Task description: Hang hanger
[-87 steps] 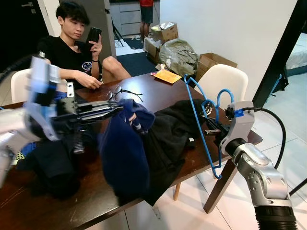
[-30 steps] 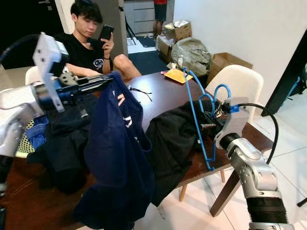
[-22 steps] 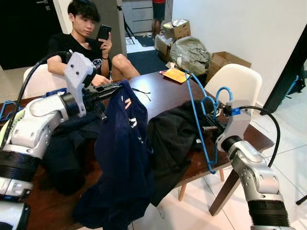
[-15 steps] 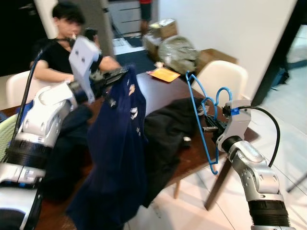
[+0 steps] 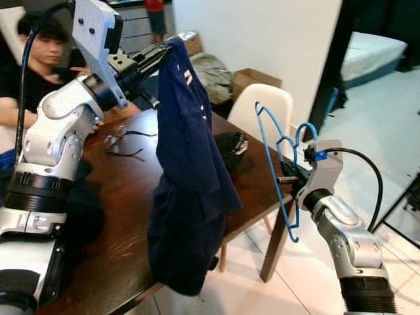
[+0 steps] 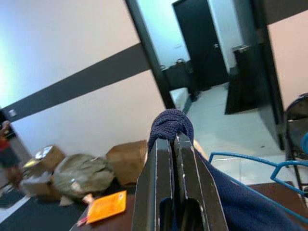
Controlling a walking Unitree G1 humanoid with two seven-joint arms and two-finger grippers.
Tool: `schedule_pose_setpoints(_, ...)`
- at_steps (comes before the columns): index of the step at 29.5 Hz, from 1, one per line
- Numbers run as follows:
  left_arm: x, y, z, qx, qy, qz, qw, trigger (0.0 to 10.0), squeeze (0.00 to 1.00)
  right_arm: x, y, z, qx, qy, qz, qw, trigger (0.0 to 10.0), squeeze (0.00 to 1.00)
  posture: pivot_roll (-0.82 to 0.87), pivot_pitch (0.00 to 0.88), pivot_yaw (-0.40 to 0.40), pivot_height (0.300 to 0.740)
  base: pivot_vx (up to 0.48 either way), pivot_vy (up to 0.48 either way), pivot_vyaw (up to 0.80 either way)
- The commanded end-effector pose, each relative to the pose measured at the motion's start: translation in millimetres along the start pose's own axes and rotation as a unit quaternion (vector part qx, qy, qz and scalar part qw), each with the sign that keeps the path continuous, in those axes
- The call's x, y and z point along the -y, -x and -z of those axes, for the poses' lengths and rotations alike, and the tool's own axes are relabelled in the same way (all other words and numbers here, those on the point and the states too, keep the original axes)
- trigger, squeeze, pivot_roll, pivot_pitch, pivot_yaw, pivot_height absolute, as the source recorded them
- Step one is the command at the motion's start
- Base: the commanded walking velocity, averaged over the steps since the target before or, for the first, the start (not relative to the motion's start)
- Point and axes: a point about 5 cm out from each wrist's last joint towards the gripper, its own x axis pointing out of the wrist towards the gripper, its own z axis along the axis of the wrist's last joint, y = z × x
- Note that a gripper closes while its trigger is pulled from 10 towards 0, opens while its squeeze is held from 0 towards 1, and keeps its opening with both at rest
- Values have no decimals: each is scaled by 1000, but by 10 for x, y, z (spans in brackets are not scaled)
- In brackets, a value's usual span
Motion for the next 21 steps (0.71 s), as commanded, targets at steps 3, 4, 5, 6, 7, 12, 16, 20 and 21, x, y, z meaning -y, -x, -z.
schedule_pose_setpoints(3,-54,76,-75,8,-12,-19,1000,10000,0,-41,7,-14,6,-3,-10,1000,10000,0,44,0,35,740,480,0,0)
schedule_pose_setpoints(4,-67,116,-90,16,-9,-35,999,10000,0,-60,-1,-12,6,-3,-14,1000,10000,0,52,0,34,740,480,0,0)
schedule_pose_setpoints(5,-67,116,-90,16,-9,-35,999,10000,0,-60,-1,-12,6,-3,-14,1000,10000,0,52,0,34,740,480,0,0)
schedule_pose_setpoints(6,-67,116,-90,16,-9,-35,999,10000,0,-60,-1,-12,6,-3,-14,1000,10000,0,52,0,34,740,480,0,0)
schedule_pose_setpoints(7,-37,128,-100,27,3,-41,999,10000,0,-76,-8,-12,7,-4,-16,1000,10000,0,52,0,36,740,311,0,0)
schedule_pose_setpoints(12,216,77,-19,28,39,-6,999,10000,0,-98,-10,-5,7,-6,-18,1000,10000,0,52,0,37,740,308,0,0)
schedule_pose_setpoints(16,518,10,20,36,84,33,995,10000,0,-93,-3,0,6,-7,-16,1000,10000,0,50,0,40,740,71,0,0)
schedule_pose_setpoints(20,699,7,74,25,109,58,992,10000,0,-81,1,-3,7,-8,-14,1000,10000,0,50,0,42,740,0,-99,0)
schedule_pose_setpoints(21,699,7,74,25,109,58,992,10000,0,-81,1,-3,7,-8,-14,1000,10000,0,50,0,42,740,0,-398,0)
